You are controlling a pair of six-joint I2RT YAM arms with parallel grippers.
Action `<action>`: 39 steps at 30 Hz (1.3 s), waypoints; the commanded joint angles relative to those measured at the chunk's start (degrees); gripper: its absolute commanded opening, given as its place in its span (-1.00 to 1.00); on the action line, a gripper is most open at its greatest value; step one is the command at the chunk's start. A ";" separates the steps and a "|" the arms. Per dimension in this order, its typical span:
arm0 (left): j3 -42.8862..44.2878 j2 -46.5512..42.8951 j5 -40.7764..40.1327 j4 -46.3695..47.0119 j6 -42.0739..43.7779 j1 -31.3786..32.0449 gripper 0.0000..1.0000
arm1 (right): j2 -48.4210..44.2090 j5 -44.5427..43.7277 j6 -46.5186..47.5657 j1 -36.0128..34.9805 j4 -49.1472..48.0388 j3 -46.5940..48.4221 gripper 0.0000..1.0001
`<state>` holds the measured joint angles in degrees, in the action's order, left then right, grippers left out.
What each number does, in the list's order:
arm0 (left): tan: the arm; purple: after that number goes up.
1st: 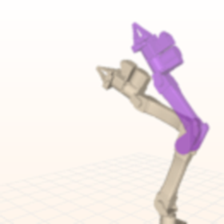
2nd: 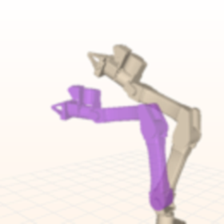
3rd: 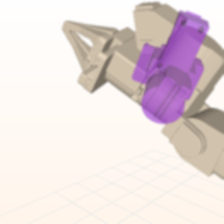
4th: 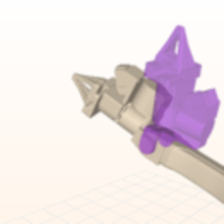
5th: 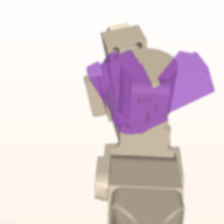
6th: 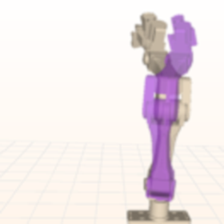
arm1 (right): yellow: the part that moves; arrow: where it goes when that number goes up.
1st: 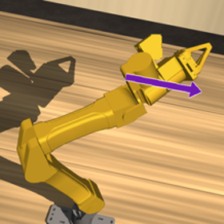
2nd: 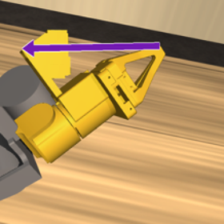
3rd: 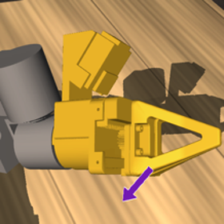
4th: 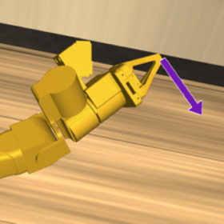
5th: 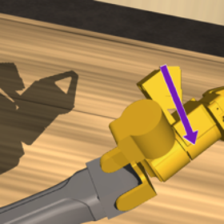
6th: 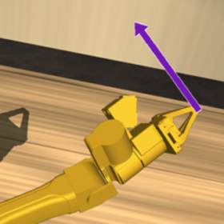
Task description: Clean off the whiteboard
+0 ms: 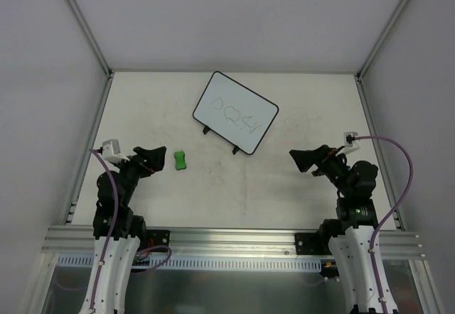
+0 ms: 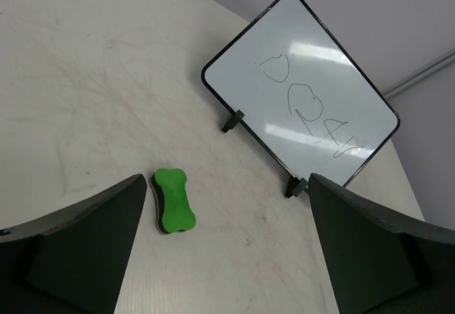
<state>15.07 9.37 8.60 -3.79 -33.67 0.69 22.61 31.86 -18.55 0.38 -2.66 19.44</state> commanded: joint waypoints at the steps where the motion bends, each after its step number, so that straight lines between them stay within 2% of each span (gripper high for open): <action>1: 1.54 0.57 1.07 0.36 1.06 0.01 0.98 | -1.69 -1.01 1.06 -0.29 -1.12 0.07 0.98; 7: 1.72 1.79 1.24 0.19 1.67 0.01 0.98 | -0.29 -1.53 0.54 -0.29 -1.04 -0.02 0.98; 11: 3.56 4.60 -2.18 -2.80 2.12 -0.07 0.98 | 3.84 -1.97 -0.53 -0.29 -1.38 0.51 0.98; 13: 4.00 5.22 -2.36 -3.15 2.12 0.01 0.98 | 5.07 1.53 1.48 -0.29 -3.66 -0.01 0.98; 17: 4.00 5.40 -2.80 -3.15 1.15 0.01 0.98 | 5.42 1.10 2.02 -0.29 -4.46 0.51 0.98; 19: 3.74 5.31 -2.80 -3.15 0.98 0.01 0.98 | 8.56 2.42 1.67 -0.29 -5.42 2.35 0.98; 22: 3.74 5.23 -3.41 -3.06 0.62 -0.07 0.98 | 14.11 4.96 0.18 -0.29 -9.63 5.07 0.92; 28: 4.44 6.10 -3.77 -3.15 0.97 -0.07 0.98 | 25.19 4.00 -2.81 -0.29 -28.68 5.43 0.85; 31: 4.35 5.84 -3.42 -3.06 1.15 -0.07 0.98 | 31.16 4.09 -2.55 -0.29 -31.00 7.45 0.82; 39: 4.62 6.45 -2.80 -3.15 2.20 -0.07 0.98 | 47.07 5.84 -4.74 -0.29 -50.59 11.05 0.73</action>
<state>17.34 15.38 5.67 -6.79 -32.93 0.69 66.28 35.79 -22.04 0.38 -39.62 27.35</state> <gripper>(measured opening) 0.991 0.872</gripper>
